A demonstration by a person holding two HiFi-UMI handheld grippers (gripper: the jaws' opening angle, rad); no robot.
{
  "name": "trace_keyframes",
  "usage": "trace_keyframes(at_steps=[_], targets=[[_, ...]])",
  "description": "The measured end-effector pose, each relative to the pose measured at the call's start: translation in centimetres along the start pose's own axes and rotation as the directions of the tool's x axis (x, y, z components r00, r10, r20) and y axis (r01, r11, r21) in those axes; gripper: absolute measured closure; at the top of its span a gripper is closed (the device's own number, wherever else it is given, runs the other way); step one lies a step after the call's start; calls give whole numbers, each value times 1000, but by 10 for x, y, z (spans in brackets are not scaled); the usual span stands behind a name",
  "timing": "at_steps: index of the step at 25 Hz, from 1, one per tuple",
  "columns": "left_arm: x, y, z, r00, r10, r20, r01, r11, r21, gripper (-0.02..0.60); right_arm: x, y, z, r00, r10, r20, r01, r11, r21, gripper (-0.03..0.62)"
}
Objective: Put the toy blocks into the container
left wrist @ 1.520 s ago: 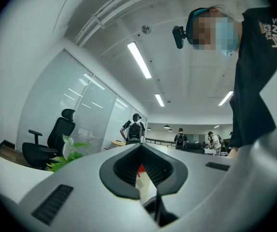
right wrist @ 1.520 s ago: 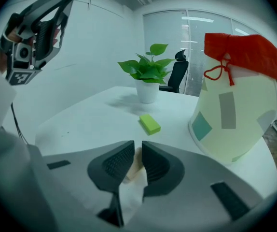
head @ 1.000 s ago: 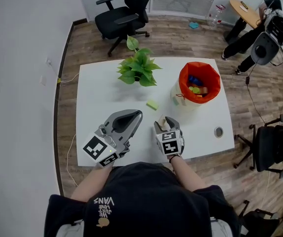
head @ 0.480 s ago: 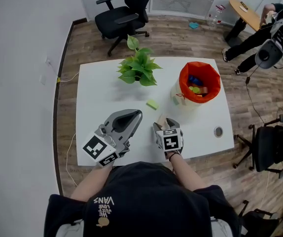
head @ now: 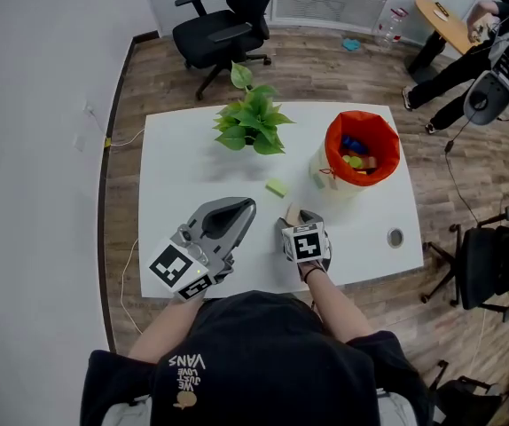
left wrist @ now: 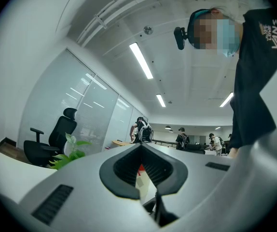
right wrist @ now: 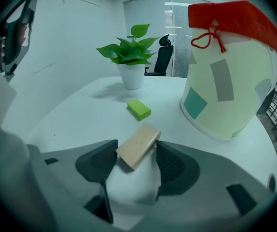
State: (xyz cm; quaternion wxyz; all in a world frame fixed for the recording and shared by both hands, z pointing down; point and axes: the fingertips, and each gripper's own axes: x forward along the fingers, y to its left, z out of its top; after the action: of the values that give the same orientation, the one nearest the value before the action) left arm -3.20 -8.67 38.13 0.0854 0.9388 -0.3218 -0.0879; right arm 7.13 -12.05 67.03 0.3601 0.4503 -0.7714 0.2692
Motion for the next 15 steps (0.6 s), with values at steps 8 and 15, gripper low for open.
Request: trace_keyframes(at_steps=[8, 15], targets=[[0, 2, 1, 1000, 5, 0, -5, 1000, -2, 571, -3, -2, 2, 1000, -4, 3, 4, 998, -64, 416], [3, 0, 2, 1000, -6, 2, 6, 1000, -3, 571, -21, -1, 14, 998, 6, 62, 0, 995, -96, 422]])
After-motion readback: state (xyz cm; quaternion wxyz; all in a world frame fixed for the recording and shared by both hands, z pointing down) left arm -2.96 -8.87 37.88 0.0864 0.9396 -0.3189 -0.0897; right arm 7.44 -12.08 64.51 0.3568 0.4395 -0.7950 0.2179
